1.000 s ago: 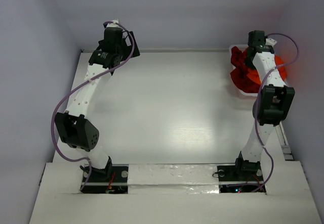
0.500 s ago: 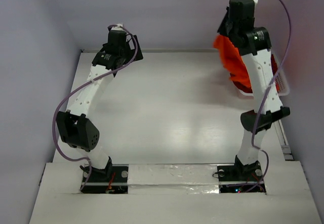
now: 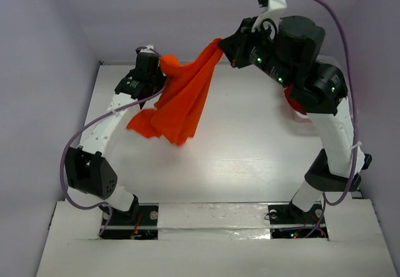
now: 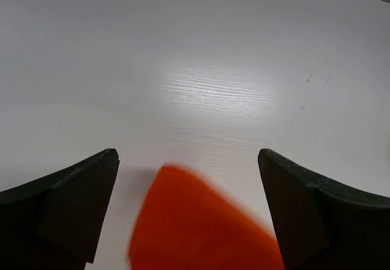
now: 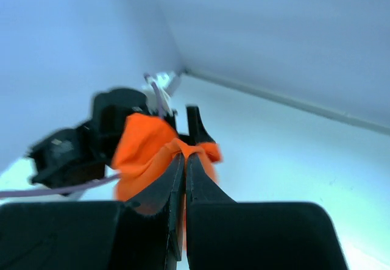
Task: Fold and stack the t-shirts
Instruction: Move the tshirt to the center of the board, then flatten out the tshirt
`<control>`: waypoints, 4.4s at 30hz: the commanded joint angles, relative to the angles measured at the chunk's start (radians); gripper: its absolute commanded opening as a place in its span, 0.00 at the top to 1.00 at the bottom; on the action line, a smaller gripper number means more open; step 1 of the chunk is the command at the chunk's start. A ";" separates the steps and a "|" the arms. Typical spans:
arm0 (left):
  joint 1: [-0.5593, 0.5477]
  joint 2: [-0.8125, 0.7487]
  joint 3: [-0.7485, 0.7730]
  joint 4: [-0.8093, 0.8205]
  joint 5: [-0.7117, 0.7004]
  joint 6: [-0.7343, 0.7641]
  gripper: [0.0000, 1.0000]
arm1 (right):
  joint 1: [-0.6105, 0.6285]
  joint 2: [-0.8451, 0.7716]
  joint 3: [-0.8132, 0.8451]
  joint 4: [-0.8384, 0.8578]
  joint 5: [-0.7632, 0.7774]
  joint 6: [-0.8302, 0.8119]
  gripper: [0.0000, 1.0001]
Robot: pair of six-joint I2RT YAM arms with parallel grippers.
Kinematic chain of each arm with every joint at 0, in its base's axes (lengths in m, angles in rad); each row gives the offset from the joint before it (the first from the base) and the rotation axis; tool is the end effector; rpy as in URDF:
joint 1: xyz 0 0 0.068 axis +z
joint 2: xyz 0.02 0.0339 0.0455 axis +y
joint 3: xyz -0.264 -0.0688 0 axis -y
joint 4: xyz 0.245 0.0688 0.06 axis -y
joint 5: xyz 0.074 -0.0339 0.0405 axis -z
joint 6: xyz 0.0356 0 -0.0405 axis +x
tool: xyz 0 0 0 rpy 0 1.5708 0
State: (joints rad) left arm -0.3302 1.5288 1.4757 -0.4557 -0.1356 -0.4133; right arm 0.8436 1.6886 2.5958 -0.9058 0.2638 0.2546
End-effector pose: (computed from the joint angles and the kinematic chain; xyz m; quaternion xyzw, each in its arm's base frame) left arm 0.3347 -0.1096 0.3709 -0.0700 0.8582 -0.1291 0.4919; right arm 0.1818 0.1903 0.6058 -0.1143 0.6973 0.2868 0.6468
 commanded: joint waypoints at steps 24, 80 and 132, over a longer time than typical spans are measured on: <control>-0.003 -0.065 0.078 -0.005 -0.016 -0.028 0.01 | -0.031 0.255 -0.180 -0.148 0.039 0.098 1.00; -0.079 -0.047 0.060 -0.003 0.017 -0.028 0.01 | -0.144 -0.165 -1.022 0.040 0.046 0.104 0.08; -0.079 -0.055 0.103 -0.060 -0.013 -0.001 0.01 | 0.149 -0.199 -1.708 0.328 0.061 0.541 0.33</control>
State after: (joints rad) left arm -0.4061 1.5043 1.5566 -0.5167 -0.1345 -0.4278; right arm 0.9897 1.4990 0.8562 -0.5697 0.2592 0.7437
